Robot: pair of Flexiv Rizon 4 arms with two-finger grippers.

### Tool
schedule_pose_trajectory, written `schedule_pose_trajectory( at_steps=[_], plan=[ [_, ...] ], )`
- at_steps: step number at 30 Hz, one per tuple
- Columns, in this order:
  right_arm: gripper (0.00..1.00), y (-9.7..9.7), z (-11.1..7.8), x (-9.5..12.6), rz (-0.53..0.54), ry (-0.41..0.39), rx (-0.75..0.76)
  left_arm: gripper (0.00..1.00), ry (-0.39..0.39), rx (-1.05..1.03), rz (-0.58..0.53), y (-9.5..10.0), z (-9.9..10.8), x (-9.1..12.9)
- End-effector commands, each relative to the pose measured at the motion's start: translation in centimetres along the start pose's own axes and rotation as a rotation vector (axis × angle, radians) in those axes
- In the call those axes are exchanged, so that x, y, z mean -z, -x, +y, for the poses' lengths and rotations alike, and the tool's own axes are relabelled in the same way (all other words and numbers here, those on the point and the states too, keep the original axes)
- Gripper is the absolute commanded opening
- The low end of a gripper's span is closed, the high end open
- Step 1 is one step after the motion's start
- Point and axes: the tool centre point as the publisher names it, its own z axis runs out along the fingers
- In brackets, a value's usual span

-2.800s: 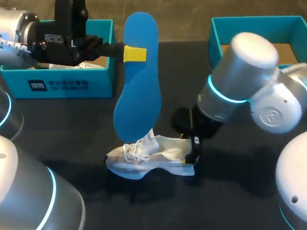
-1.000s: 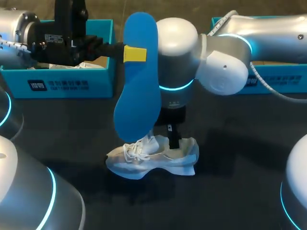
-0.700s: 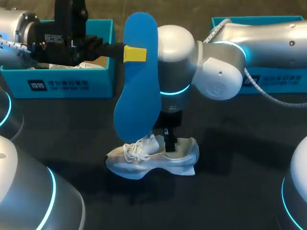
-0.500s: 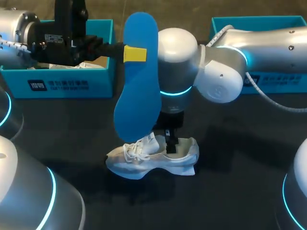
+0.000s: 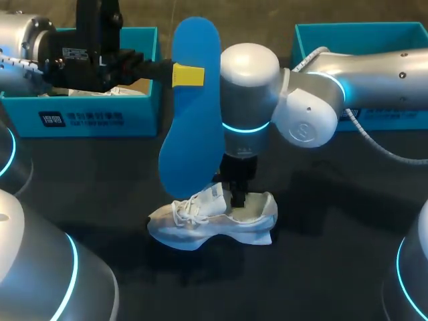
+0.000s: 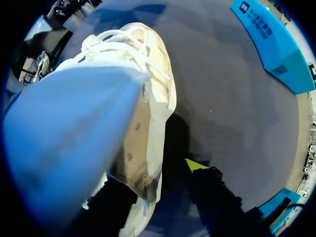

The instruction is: Take the shoe out of the shoebox, open the shoe tongue, remove and reinsert the insole, then place the shoe into the shoebox

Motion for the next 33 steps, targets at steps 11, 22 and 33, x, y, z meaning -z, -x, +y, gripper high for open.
schedule_pose_trajectory(
  at_steps=[11, 22, 33],
  plan=[
    [0.00, -0.5, -0.3, 1.7, -0.005, -0.005, -0.008, 0.00, 0.002, 0.001, -0.001, 0.0, 0.0, -0.1],
    [0.00, -1.4, -1.3, 3.7, 0.043, 0.005, -0.140, 0.00, 0.002, 0.001, -0.001, 0.0, 0.0, -0.1],
    [0.00, -2.7, -1.7, 5.8, 0.036, 0.095, -0.464, 0.00, 0.002, 0.001, -0.001, 0.0, 0.0, -0.1]
  ],
)
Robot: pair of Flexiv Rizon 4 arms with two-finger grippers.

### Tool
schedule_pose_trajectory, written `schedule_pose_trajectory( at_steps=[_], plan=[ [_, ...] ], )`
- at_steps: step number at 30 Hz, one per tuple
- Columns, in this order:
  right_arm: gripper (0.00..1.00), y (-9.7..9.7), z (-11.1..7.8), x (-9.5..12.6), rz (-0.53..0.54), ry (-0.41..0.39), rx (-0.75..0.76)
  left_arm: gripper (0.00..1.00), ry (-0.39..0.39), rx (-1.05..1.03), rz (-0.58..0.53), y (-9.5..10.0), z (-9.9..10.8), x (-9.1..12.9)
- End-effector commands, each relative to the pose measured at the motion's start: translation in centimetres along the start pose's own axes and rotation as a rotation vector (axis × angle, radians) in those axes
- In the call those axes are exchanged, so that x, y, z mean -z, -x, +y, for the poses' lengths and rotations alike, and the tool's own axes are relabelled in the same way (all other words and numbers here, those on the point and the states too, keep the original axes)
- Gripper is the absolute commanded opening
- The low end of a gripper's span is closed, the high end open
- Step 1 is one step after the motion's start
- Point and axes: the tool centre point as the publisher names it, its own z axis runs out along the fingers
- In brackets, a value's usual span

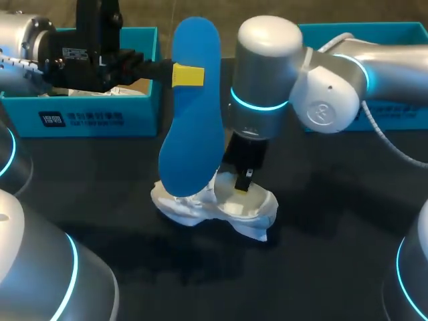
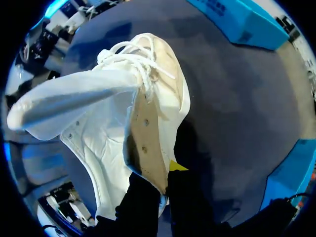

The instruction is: Take the shoe out of the shoebox, open the shoe tongue, remove and reinsert the insole, then place the shoe into the shoebox

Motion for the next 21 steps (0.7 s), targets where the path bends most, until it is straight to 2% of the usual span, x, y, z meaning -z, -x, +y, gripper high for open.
schedule_pose_trajectory(
  at_steps=[1, 16, 19, 21],
  plan=[
    [0.00, -0.9, -0.9, 1.2, -0.027, 0.046, -0.101, 0.00, 0.002, 0.001, -0.001, 0.0, 0.0, -0.1],
    [0.00, -0.9, -0.9, 1.2, -0.027, 0.046, -0.101, 0.00, 0.002, 0.001, -0.001, 0.0, 0.0, -0.1],
    [0.00, -1.4, -2.0, 1.3, -0.023, 0.102, -0.304, 0.00, 0.002, 0.001, -0.001, 0.0, 0.0, -0.1],
    [0.00, -2.0, -2.9, 1.3, -0.036, 0.107, -0.437, 0.00, 0.002, 0.001, -0.001, 0.0, 0.0, -0.1]
  ],
)
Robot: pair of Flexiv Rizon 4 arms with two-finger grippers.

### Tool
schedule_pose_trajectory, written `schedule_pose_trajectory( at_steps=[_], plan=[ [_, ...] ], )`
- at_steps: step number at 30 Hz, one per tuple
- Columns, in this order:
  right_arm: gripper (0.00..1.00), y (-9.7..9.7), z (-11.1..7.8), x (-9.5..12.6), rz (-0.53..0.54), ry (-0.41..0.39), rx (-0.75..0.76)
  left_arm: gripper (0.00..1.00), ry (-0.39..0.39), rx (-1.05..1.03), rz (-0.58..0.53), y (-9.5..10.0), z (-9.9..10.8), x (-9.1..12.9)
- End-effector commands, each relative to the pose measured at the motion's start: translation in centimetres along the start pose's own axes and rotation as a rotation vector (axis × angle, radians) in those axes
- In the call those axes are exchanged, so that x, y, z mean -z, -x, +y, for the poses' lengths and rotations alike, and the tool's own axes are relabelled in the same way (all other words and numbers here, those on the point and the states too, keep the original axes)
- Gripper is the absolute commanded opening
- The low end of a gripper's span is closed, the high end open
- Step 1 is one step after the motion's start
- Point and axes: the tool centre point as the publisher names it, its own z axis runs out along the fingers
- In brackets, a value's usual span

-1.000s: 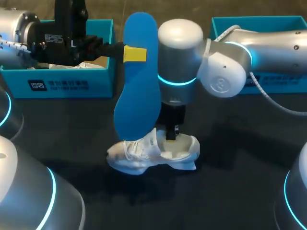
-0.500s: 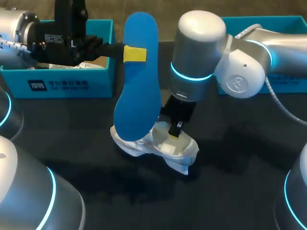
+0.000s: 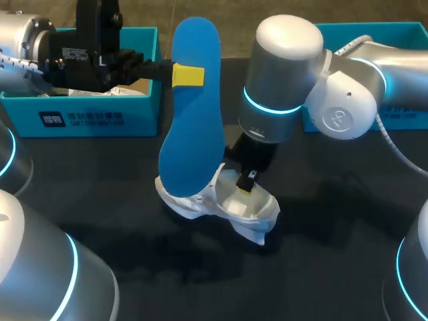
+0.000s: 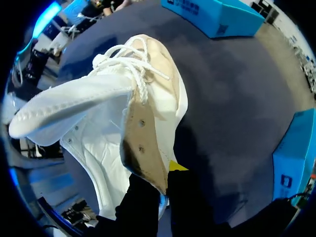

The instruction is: Take the shoe out of the shoebox, open the shoe tongue, remove and reinsert the insole, then place the shoe into the shoebox

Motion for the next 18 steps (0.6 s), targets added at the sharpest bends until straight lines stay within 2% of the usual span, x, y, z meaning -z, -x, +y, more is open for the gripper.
schedule_pose_trajectory(
  at_steps=[1, 7, 12, 18],
  plan=[
    [0.00, -0.9, -2.4, 0.2, -0.018, 0.085, -0.290, 0.00, 0.002, 0.001, -0.001, 0.0, 0.0, -0.1],
    [0.00, -3.4, -3.9, 0.3, -0.044, 0.146, -0.517, 0.00, 0.002, 0.001, -0.001, 0.0, 0.0, -0.1],
    [0.00, -4.3, -4.7, 0.2, -0.052, 0.197, -0.729, 0.00, 0.002, 0.001, -0.001, 0.0, 0.0, -0.1],
    [0.00, -4.4, -4.8, 0.2, -0.058, 0.203, -0.740, 0.00, 0.002, 0.001, -0.001, 0.0, 0.0, -0.1]
  ],
)
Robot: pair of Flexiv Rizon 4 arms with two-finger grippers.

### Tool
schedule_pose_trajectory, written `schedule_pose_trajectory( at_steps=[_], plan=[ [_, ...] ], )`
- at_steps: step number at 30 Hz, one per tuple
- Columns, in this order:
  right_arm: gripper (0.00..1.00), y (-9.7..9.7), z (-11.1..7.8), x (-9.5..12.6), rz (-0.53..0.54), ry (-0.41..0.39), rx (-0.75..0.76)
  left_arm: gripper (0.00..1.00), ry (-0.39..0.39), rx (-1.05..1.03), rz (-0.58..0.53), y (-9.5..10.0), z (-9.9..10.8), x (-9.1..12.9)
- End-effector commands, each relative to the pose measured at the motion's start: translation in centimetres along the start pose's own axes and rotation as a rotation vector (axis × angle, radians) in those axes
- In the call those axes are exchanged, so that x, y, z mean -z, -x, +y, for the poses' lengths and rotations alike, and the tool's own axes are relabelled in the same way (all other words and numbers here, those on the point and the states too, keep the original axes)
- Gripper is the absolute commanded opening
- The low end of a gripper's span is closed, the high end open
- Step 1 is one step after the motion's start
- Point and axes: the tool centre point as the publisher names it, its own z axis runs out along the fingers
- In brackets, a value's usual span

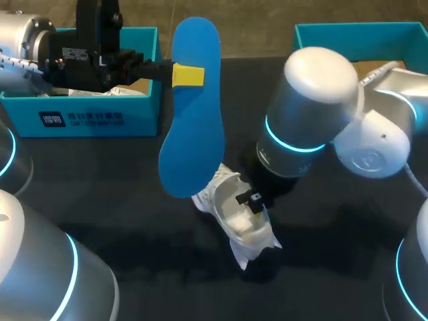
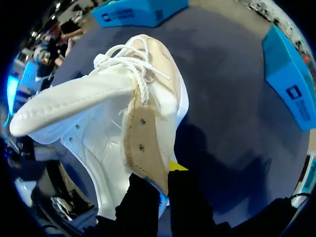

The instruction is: Take the shoe out of the shoebox, open the shoe tongue, remove and reinsert the insole, then place the shoe into the shoebox

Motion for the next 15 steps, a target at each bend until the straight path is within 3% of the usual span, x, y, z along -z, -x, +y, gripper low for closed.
schedule_pose_trajectory(
  at_steps=[1, 8, 15],
  plan=[
    [0.00, 0.35, -0.79, 0.27, -0.001, 0.114, -0.174, 0.00, 0.002, 0.001, -0.001, 0.01, 0.00, -0.07],
    [0.00, 0.35, -0.79, 0.27, -0.001, 0.114, -0.174, 0.00, 0.002, 0.001, -0.001, 0.01, 0.00, -0.07],
    [0.00, 0.36, -0.91, -0.26, 0.005, 0.088, -0.420, 0.00, 0.002, 0.001, -0.001, 0.01, 0.00, -0.07]
  ],
)
